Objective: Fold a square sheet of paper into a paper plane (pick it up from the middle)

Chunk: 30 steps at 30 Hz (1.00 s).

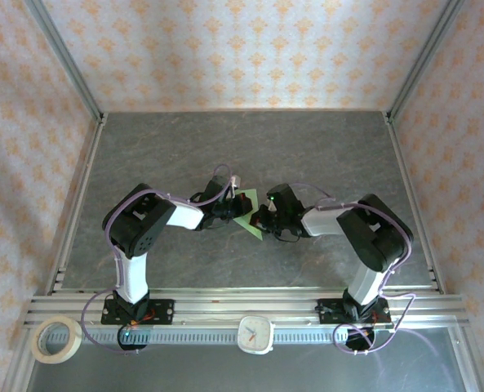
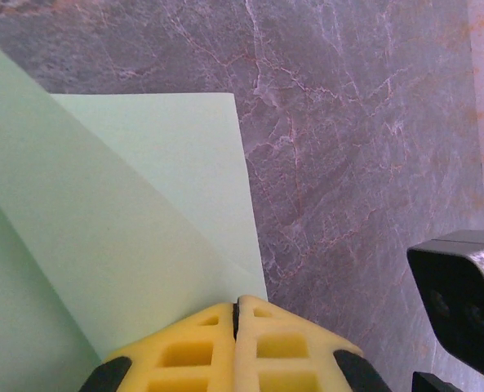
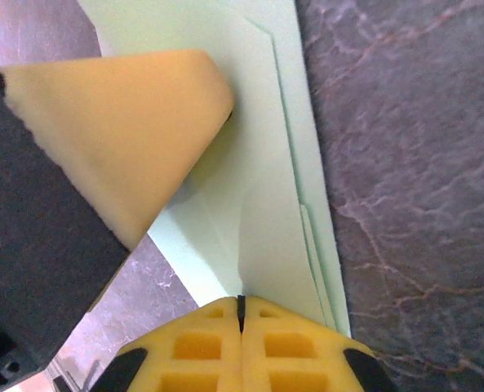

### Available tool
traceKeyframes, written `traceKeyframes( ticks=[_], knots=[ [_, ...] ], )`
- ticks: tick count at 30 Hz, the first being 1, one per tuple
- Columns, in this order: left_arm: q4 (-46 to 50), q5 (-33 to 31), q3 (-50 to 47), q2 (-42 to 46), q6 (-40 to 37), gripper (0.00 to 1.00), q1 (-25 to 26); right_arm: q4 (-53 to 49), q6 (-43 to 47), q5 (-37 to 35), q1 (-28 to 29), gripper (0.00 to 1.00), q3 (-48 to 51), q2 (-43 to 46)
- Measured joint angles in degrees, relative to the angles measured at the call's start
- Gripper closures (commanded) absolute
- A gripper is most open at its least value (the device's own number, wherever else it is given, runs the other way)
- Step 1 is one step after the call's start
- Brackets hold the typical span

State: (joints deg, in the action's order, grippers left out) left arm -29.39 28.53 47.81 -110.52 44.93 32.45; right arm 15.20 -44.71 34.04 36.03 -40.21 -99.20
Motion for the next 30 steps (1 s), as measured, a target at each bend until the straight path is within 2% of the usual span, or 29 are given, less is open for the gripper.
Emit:
traceKeyframes(
  ticks=[8,14,22,30],
  knots=[
    [1.9,0.2,1.2,0.0,-1.0,0.94,0.3,10.7,-1.0,1.7,-1.3,1.00,6.7,0.8],
    [5.5,0.2,2.4,1.6,-2.6,0.85,0.8,17.3,-1.8,4.9,-2.4,1.00,11.9,2.2],
    [5.2,0.3,-0.3,8.8,-3.1,0.92,1.0,17.4,-1.6,8.0,-2.3,1.00,14.3,3.9],
    [5.2,1.7,-1.0,6.1,-4.5,0.94,3.1,17.3,-1.6,9.1,-2.4,1.00,14.4,4.0]
  ],
)
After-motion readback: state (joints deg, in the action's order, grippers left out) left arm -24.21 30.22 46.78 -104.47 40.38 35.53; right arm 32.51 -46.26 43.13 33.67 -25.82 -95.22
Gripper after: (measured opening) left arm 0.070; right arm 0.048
